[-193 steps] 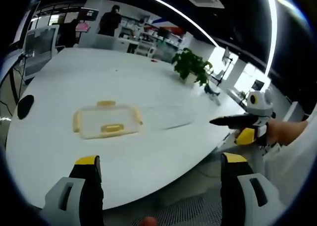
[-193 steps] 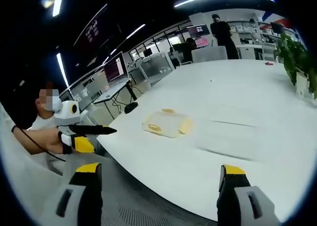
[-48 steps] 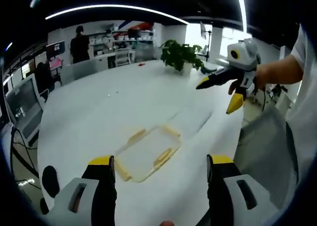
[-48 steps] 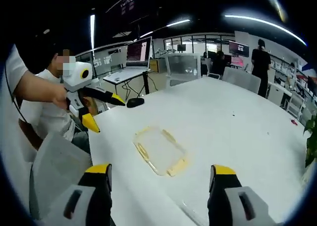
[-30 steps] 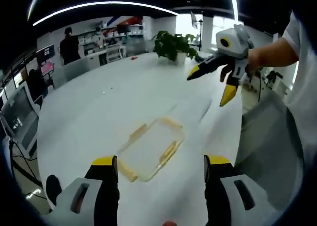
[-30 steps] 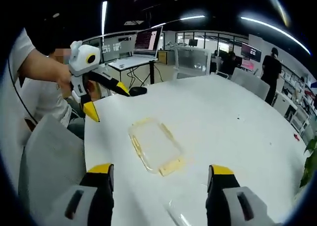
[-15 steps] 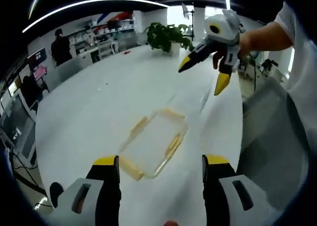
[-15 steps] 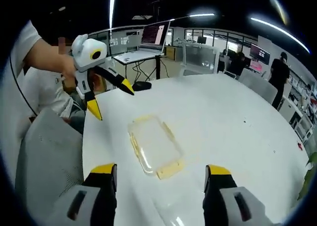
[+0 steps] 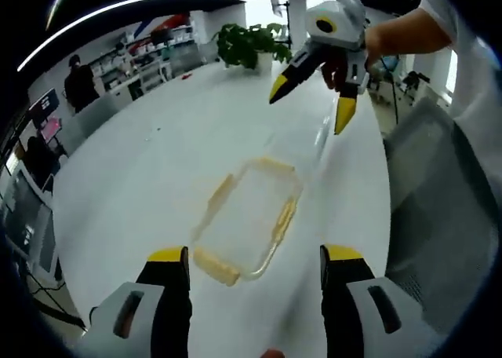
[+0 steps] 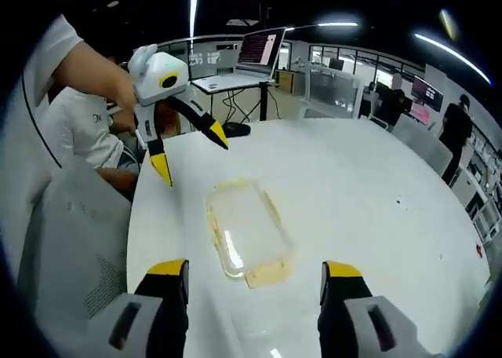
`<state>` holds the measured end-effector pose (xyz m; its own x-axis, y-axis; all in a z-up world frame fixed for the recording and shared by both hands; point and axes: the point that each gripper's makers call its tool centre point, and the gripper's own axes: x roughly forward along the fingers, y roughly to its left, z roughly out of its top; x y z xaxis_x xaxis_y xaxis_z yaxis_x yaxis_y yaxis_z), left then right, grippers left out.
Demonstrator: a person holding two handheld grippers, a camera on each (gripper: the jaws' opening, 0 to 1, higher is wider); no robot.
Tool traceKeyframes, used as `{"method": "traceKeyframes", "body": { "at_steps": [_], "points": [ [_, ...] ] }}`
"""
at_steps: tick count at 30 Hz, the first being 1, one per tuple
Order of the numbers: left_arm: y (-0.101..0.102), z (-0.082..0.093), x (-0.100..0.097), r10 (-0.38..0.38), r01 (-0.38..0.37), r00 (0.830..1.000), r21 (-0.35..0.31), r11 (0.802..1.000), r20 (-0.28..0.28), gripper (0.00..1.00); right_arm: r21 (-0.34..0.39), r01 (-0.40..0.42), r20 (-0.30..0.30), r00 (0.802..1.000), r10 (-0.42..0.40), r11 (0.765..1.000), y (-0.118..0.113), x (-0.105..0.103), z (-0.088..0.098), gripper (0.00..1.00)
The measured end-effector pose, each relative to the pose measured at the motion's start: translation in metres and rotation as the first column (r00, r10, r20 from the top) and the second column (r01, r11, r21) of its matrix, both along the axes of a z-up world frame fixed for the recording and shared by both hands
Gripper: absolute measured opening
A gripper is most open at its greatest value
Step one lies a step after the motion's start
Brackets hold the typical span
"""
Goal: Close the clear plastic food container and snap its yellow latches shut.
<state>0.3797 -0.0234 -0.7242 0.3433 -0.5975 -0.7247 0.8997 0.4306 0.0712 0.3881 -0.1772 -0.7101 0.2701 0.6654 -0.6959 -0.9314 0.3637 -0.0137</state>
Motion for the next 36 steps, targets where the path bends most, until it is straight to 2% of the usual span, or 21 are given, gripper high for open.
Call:
{"method": "traceKeyframes", "body": {
  "at_steps": [2,7,14,17,20,36],
  "points": [
    [0.002,-0.002,0.004,-0.014,0.013,1.0,0.028,1.0,0.009,0.66,-0.023,-0.014,0.009,1.0,0.014,1.0,0.0,0.001,-0.003,0.66],
    [0.005,-0.007,0.008,-0.026,0.026,1.0,0.052,0.998,0.005,0.65,-0.047,-0.032,0.015,0.999,0.033,0.998,0.0,0.002,-0.009,0.64],
    [0.007,-0.014,0.011,-0.1,0.099,0.995,0.098,0.99,0.002,0.65,-0.059,-0.041,0.005,0.999,0.041,0.997,0.001,0.008,-0.014,0.62],
    [0.01,-0.019,0.016,-0.133,0.13,0.991,0.142,0.981,0.009,0.64,-0.075,-0.052,-0.001,0.999,0.052,0.996,0.001,0.009,-0.019,0.61],
    [0.012,-0.02,0.023,-0.129,0.127,0.992,0.139,0.982,0.0,0.64,-0.087,-0.067,-0.004,0.998,0.067,0.994,0.002,0.01,-0.022,0.6],
    [0.015,-0.037,0.032,-0.197,0.199,0.98,0.176,0.964,-0.032,0.63,-0.168,-0.152,-0.022,0.988,0.151,0.974,0.005,0.012,-0.047,0.57]
  ]
}}
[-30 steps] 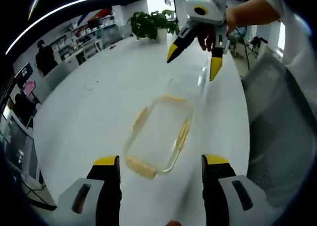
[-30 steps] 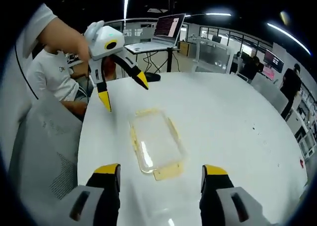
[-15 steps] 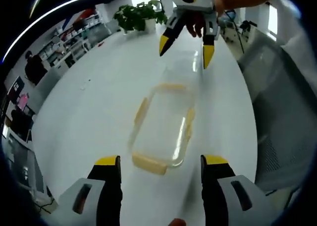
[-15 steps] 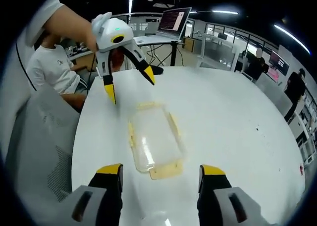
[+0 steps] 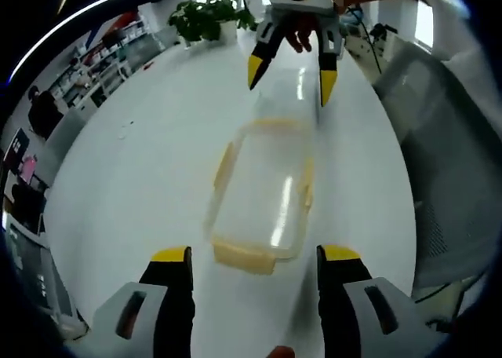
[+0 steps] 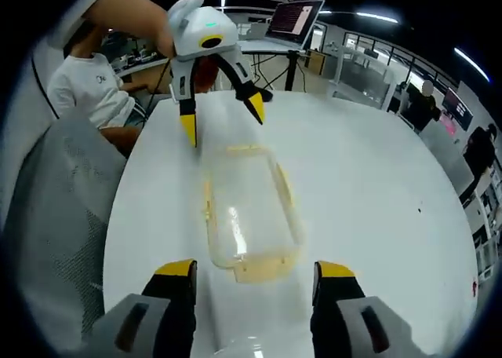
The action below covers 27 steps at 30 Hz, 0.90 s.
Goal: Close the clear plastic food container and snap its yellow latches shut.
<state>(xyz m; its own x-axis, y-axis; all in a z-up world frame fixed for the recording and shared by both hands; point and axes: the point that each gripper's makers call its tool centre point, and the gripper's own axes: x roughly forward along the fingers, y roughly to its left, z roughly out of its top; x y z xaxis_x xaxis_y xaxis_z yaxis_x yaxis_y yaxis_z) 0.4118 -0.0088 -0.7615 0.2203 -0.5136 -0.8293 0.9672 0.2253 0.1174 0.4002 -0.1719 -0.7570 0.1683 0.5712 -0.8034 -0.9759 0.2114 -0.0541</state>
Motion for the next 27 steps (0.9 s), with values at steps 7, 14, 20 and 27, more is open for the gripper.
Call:
{"method": "traceKeyframes", "body": {
  "at_steps": [7,14,20,27],
  "points": [
    [0.006,-0.012,0.005,-0.038,0.038,0.999,0.05,0.998,-0.002,0.6,-0.024,-0.016,0.003,1.0,0.017,1.0,0.0,0.007,-0.006,0.54],
    [0.007,-0.018,0.007,-0.061,0.061,0.998,0.063,0.996,-0.012,0.58,-0.052,-0.047,-0.003,0.999,0.047,0.998,0.002,0.01,-0.012,0.51],
    [0.007,-0.026,0.006,-0.111,0.112,0.994,0.088,0.99,-0.02,0.54,-0.068,-0.071,-0.014,0.997,0.07,0.995,0.004,0.011,-0.02,0.49],
    [0.009,-0.032,0.008,-0.138,0.139,0.99,0.109,0.984,-0.023,0.52,-0.075,-0.08,-0.029,0.997,0.078,0.994,0.003,0.011,-0.025,0.49]
  ]
}}
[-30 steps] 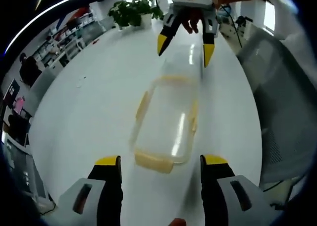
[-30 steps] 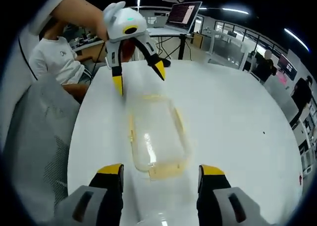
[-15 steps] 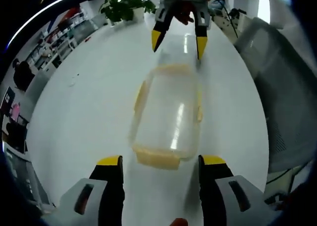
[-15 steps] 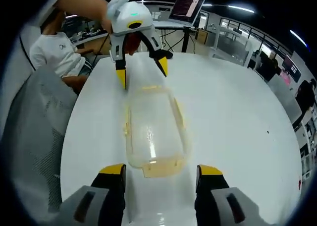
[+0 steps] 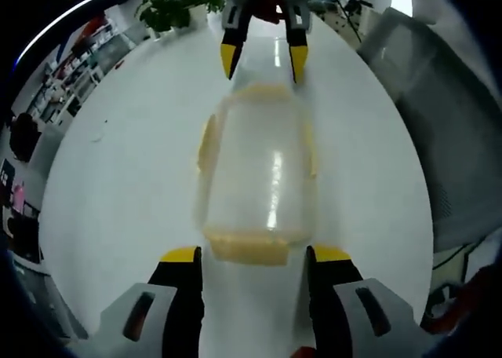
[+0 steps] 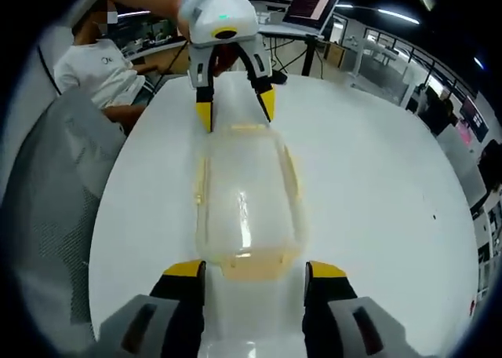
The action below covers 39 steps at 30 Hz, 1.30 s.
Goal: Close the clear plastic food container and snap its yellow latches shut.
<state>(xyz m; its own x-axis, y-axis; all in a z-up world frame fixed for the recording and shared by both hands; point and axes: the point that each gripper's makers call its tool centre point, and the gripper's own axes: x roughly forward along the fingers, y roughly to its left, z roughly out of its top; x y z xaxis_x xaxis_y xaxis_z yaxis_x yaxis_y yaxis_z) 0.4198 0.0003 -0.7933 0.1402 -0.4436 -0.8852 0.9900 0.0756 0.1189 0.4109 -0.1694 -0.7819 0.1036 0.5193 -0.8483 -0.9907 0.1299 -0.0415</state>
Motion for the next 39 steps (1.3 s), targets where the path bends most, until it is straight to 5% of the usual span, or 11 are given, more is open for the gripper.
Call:
{"method": "traceKeyframes", "body": {
  "at_steps": [22,34,39],
  "points": [
    [-0.006,-0.006,-0.002,-0.043,0.044,0.995,0.0,0.999,-0.085,0.46,-0.114,-0.143,-0.028,0.99,0.141,0.983,-0.002,-0.005,-0.021,0.46],
    [-0.007,-0.008,-0.002,-0.063,0.063,0.991,0.003,0.998,-0.117,0.44,-0.108,-0.145,-0.067,0.988,0.139,0.984,0.002,0.003,-0.024,0.45],
    [-0.007,-0.008,-0.001,-0.043,0.042,0.992,-0.007,0.999,-0.117,0.42,-0.091,-0.149,-0.053,0.988,0.144,0.985,0.0,0.006,-0.024,0.38]
  ]
}}
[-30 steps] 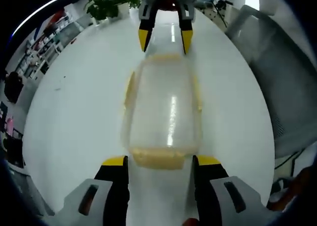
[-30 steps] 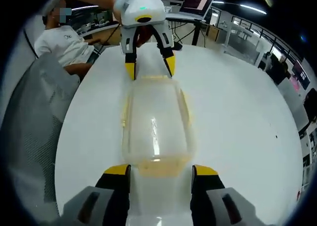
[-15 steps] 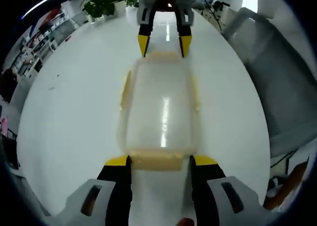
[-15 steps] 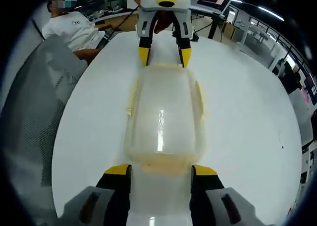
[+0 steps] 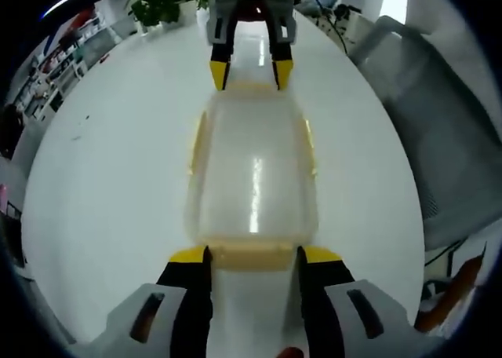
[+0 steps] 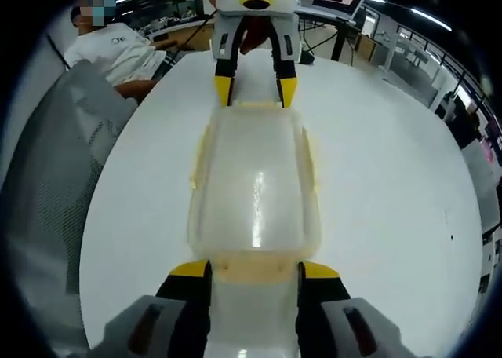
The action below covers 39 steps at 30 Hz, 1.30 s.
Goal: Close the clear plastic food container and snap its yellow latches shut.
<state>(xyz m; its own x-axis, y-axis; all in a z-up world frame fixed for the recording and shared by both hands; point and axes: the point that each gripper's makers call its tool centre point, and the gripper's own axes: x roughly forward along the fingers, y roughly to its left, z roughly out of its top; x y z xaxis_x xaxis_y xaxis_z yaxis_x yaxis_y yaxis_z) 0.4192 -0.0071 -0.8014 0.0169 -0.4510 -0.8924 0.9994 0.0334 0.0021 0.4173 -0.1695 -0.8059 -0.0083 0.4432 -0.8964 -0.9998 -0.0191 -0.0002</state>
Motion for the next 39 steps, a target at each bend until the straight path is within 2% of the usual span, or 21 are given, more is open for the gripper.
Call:
{"method": "traceKeyframes", "body": {
  "at_steps": [14,22,26,30,34,37,39],
  "points": [
    [0.0,0.0,0.0,-0.018,0.018,1.0,0.012,1.0,0.011,0.41,-0.016,0.001,0.005,1.0,-0.001,1.0,0.002,-0.002,0.0,0.37],
    [-0.001,0.001,-0.004,-0.024,0.023,1.0,0.035,0.999,0.019,0.37,-0.012,-0.01,0.001,1.0,0.01,1.0,0.001,-0.008,0.001,0.36],
    [0.001,0.005,-0.01,-0.035,0.035,0.999,0.058,0.998,0.011,0.37,-0.009,-0.023,-0.005,1.0,0.023,1.0,0.002,-0.011,0.009,0.36],
    [0.004,0.021,-0.005,-0.032,0.03,0.999,0.059,0.998,0.038,0.37,0.012,-0.012,-0.001,1.0,0.012,1.0,0.004,-0.007,0.025,0.36],
    [0.005,0.034,-0.005,-0.029,0.027,0.999,0.066,0.997,0.036,0.37,0.022,-0.011,-0.008,1.0,0.011,1.0,0.005,-0.009,0.041,0.37],
    [0.003,0.051,-0.008,-0.038,0.036,0.999,0.072,0.997,0.029,0.37,0.043,-0.007,-0.035,0.999,0.009,0.999,0.002,-0.011,0.06,0.37],
    [0.0,0.058,-0.009,-0.036,0.034,0.999,0.07,0.997,0.027,0.37,0.047,-0.012,-0.03,0.999,0.014,0.999,-0.001,-0.012,0.067,0.37]
  ]
}}
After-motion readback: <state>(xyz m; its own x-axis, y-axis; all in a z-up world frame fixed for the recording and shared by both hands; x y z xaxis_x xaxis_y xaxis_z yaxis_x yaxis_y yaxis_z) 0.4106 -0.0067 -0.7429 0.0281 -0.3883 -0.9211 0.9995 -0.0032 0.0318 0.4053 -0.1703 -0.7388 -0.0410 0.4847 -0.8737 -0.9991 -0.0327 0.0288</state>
